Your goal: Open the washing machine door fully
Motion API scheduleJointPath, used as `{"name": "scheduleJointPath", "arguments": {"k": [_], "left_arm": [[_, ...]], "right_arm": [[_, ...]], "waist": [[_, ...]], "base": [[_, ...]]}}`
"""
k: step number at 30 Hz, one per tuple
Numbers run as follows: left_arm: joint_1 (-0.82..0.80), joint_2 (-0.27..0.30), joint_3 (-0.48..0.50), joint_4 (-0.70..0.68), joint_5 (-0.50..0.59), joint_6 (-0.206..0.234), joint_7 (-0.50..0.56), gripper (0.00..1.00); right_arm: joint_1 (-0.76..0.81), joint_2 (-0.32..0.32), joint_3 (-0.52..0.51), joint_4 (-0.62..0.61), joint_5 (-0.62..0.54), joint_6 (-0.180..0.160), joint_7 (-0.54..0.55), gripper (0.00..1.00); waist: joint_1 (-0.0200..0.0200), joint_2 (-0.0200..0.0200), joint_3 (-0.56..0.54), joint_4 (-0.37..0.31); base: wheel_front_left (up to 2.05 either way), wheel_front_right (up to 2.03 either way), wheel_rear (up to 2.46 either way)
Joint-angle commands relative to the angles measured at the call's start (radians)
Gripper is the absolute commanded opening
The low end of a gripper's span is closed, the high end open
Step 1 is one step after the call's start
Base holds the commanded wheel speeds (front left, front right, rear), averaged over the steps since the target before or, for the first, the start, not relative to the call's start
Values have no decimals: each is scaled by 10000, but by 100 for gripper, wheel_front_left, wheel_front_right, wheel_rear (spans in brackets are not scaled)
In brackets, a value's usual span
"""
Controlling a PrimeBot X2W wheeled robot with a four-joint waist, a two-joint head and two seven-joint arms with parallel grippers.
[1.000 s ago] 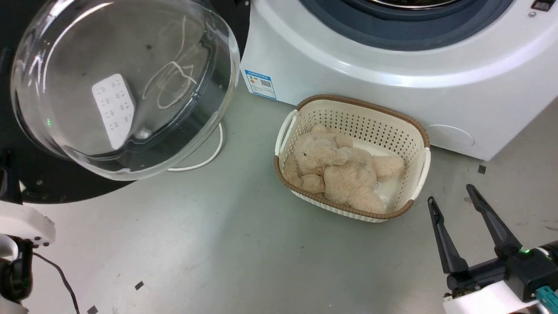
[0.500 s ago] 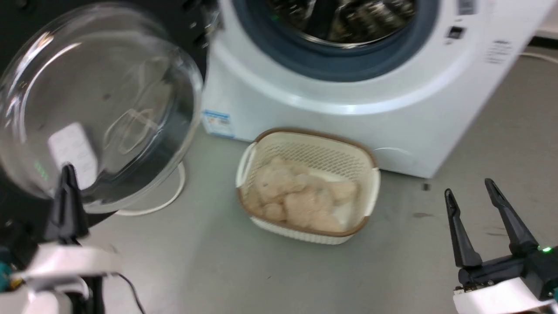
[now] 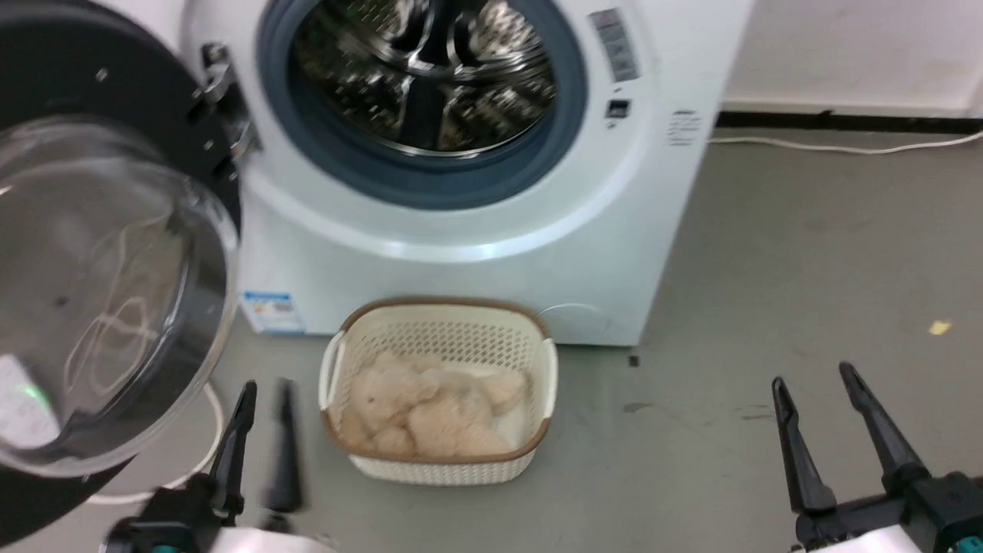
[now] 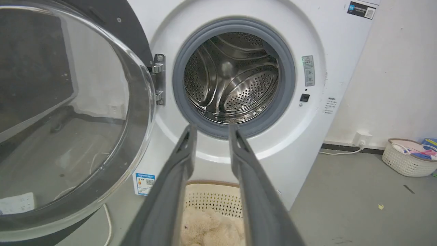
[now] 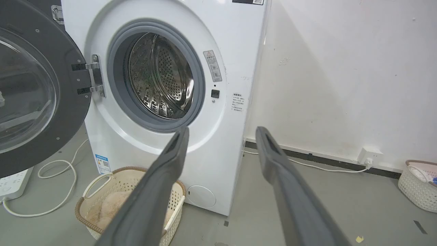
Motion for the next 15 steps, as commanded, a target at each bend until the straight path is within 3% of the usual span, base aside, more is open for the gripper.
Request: {"name": "scheduleJointPath", "arguments": {"k": [1, 5, 15], "left_arm": [[175, -46, -53, 40, 99, -51, -51, 100], [497, -180, -586, 375, 763, -95, -52, 100], [595, -373, -726, 918, 946, 55, -52, 100]], "right_arm": [[145, 53, 10, 22, -43, 6, -45, 100], [346, 89, -61, 130, -42, 6, -45, 100], [502, 99, -73, 285, 67, 6, -45, 100]], "waist": [[2, 0, -213, -239], [2, 0, -318, -427], [2, 0, -282, -487]], "base": [[0, 0, 0], [0, 0, 0], [0, 0, 0]]}}
